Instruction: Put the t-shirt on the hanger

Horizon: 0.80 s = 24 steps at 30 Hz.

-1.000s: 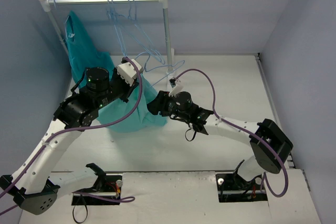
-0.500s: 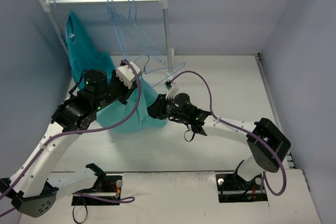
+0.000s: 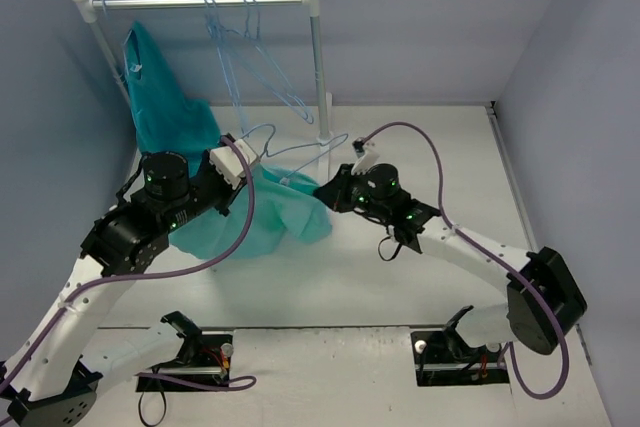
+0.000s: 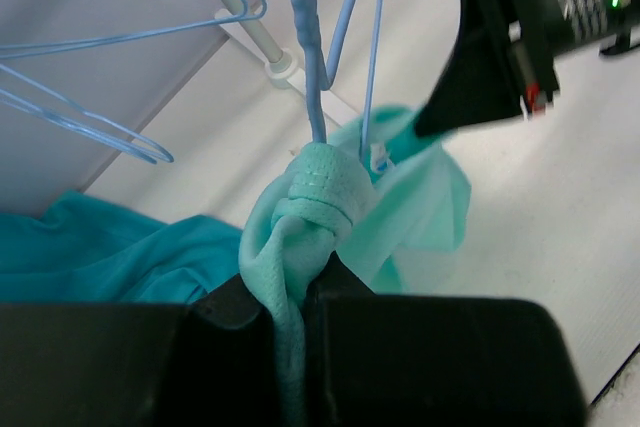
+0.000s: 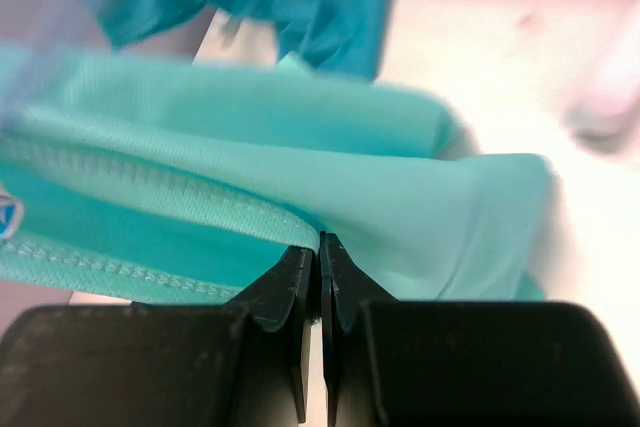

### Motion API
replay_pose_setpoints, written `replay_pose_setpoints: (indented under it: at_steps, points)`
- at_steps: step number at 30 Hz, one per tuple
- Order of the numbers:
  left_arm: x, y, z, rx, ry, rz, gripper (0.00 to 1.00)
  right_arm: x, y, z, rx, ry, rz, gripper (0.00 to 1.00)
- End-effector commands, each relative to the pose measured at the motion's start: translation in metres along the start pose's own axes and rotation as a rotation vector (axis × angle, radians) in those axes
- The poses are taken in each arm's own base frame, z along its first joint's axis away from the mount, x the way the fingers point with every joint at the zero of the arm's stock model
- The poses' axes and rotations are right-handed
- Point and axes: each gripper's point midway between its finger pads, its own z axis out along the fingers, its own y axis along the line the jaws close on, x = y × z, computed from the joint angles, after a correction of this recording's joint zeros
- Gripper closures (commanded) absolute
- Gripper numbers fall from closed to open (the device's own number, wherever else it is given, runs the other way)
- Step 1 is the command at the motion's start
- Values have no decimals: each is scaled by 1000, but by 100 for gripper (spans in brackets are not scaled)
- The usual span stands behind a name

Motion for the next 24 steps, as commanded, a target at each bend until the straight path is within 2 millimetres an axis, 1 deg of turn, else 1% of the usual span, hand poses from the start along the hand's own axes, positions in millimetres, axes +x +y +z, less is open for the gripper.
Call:
replay_pose_setpoints:
  at_steps: [1, 5, 6, 9, 12, 15, 17, 20, 24]
  points:
    - [-11, 5, -9, -28, -82, 60, 100, -38, -20, -26, 66, -64, -91, 100]
    - [-2, -4, -10, 8, -68, 70, 100, -45, -33, -31, 99, -37, -131, 100]
    - [2, -5, -11, 13, -60, 71, 100, -49, -39, -33, 110, -39, -130, 100]
    - [13, -4, -12, -8, -36, 71, 100, -59, -50, -39, 131, -41, -140, 100]
    - [18, -5, -13, -5, -29, 79, 100, -65, -55, -43, 159, -32, -165, 100]
    - [24, -7, -12, 6, -4, 90, 100, -82, -56, -49, 187, -50, -210, 100]
    - [26, -8, -10, 13, 10, 93, 100, -85, -58, -52, 203, -48, -226, 100]
    - [28, -10, -7, 28, 20, 95, 100, -101, -54, -58, 228, -57, -267, 100]
    - [32, -5, -3, 5, 47, 97, 100, -113, -48, -62, 235, -65, -298, 100]
